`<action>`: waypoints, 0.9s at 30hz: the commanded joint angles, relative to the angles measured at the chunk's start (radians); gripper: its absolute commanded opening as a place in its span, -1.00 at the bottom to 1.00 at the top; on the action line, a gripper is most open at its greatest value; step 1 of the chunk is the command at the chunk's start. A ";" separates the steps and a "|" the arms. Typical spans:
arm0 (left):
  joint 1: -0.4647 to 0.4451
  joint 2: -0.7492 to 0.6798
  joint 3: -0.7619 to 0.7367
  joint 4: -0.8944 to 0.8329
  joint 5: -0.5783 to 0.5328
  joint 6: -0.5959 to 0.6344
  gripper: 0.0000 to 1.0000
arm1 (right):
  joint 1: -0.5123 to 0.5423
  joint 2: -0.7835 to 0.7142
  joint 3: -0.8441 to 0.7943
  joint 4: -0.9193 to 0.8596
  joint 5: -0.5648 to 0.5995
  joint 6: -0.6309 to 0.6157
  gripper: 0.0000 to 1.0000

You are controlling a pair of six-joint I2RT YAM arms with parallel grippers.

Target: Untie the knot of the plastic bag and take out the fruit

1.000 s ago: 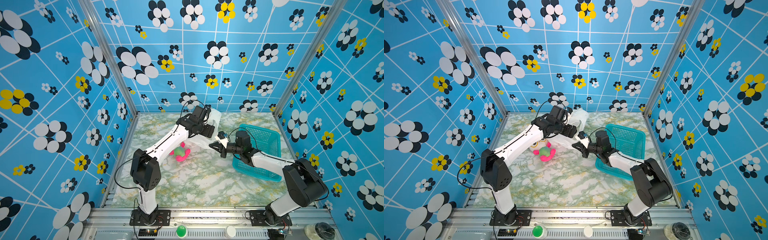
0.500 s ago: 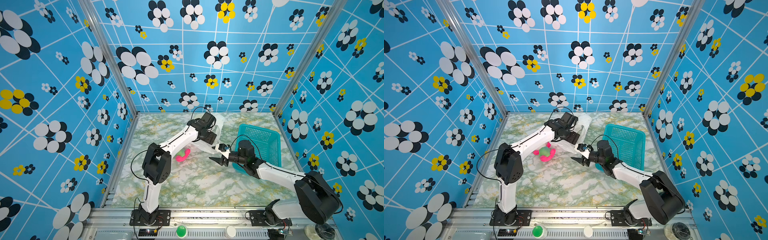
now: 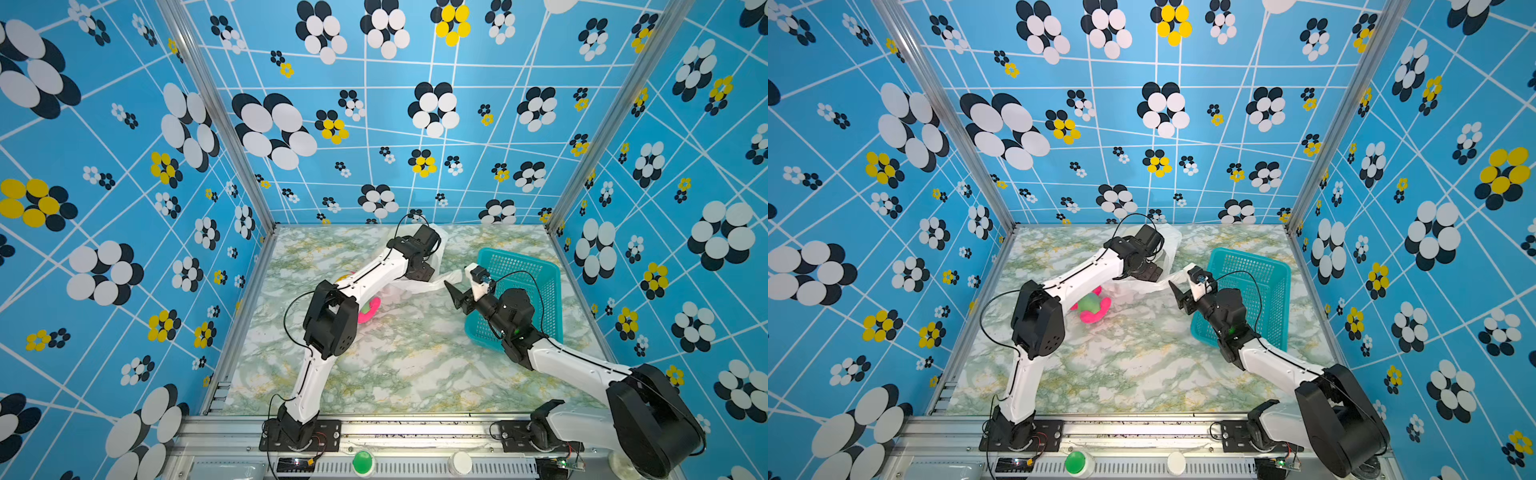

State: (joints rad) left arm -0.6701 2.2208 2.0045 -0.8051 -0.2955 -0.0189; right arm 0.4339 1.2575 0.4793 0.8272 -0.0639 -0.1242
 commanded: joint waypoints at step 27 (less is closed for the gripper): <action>-0.011 -0.127 0.117 0.062 -0.050 0.063 -1.00 | -0.065 0.513 0.747 -0.658 -0.115 0.393 0.65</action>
State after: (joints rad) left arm -0.6708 2.1262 2.1437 -0.7547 -0.3378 0.0387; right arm 0.3706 1.7168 1.1496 0.2924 -0.0982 0.2413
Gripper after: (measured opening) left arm 0.047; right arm 0.828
